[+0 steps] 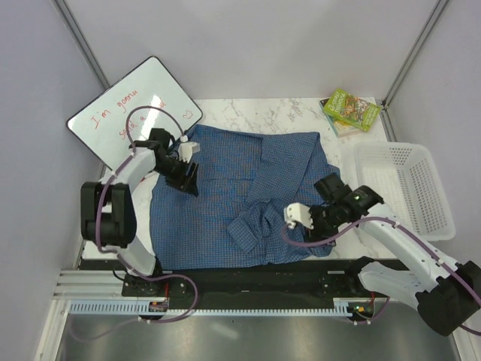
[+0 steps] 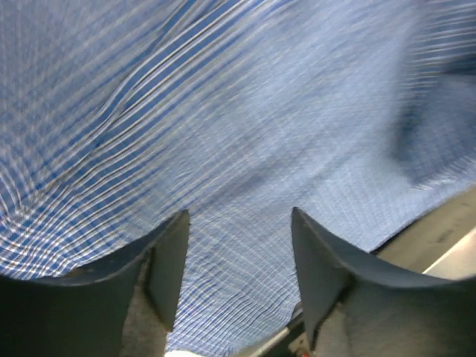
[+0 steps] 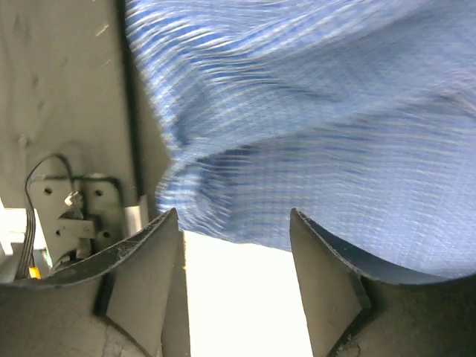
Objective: Fold and stack the long sleeve shirts
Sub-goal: Flatten the shirt out
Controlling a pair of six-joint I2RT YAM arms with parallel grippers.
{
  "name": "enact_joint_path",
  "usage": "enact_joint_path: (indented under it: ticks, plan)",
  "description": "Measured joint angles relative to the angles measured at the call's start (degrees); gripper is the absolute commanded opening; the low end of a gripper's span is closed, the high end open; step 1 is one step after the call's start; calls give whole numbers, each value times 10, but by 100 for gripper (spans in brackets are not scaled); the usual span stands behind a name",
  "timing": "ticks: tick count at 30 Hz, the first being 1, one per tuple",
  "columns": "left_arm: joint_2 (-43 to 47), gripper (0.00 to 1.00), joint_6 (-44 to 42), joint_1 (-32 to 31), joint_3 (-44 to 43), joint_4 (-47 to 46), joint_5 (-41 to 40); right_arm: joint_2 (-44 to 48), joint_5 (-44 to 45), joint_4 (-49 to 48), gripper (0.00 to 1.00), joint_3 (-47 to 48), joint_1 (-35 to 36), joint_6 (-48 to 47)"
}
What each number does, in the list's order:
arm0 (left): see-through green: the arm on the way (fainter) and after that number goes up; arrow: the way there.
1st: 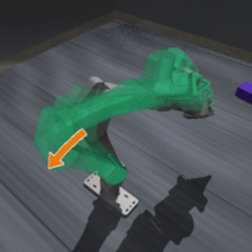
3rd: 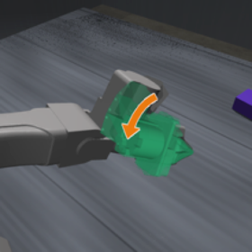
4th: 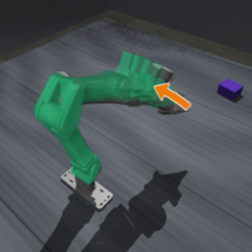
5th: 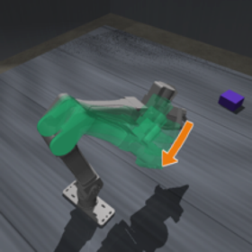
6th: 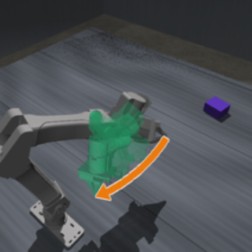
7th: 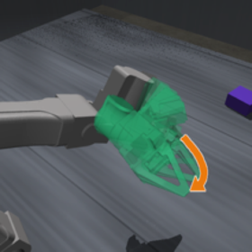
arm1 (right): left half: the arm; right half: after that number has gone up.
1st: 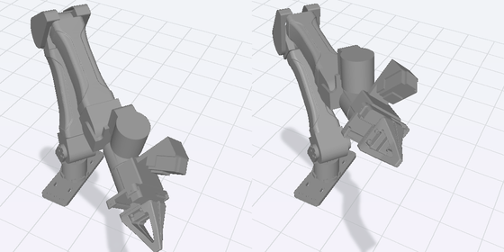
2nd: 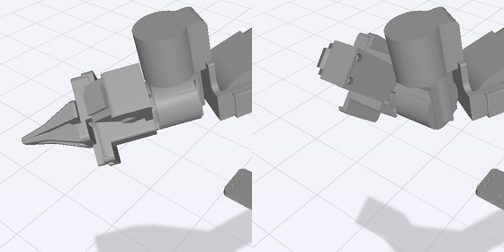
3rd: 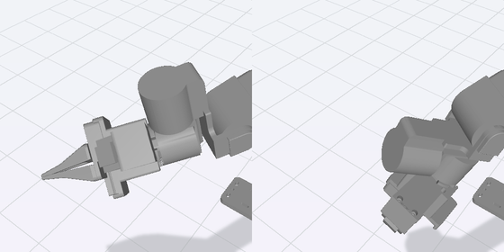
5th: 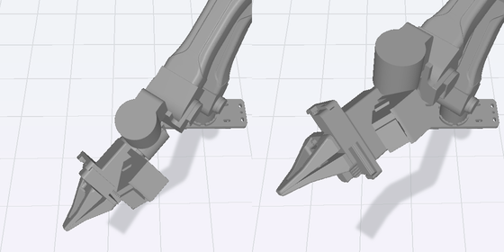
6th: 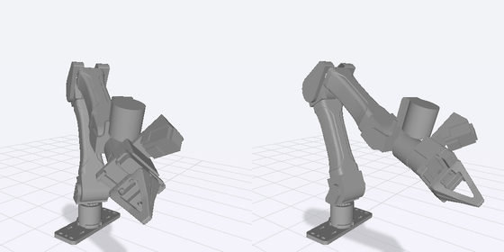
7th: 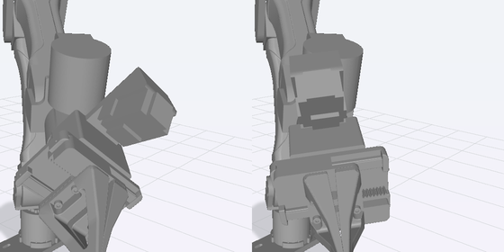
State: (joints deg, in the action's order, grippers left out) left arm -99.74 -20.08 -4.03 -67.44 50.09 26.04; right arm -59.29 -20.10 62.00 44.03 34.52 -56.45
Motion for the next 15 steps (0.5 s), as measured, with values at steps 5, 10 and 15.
enact_joint_path:
  ticks: [5, 10, 15]
  plan:
    - [118, 70, -31, -62, -10, -20, 94, -28, -67, 16, 65, 106, -118, 17]
    - [114, 75, -6, -201, -11, -67, 136, -200, -154, 6, 61, 194, -181, 76]
    - [24, 66, 45, -270, -13, -109, 130, -320, -206, -16, 57, 212, -219, 138]
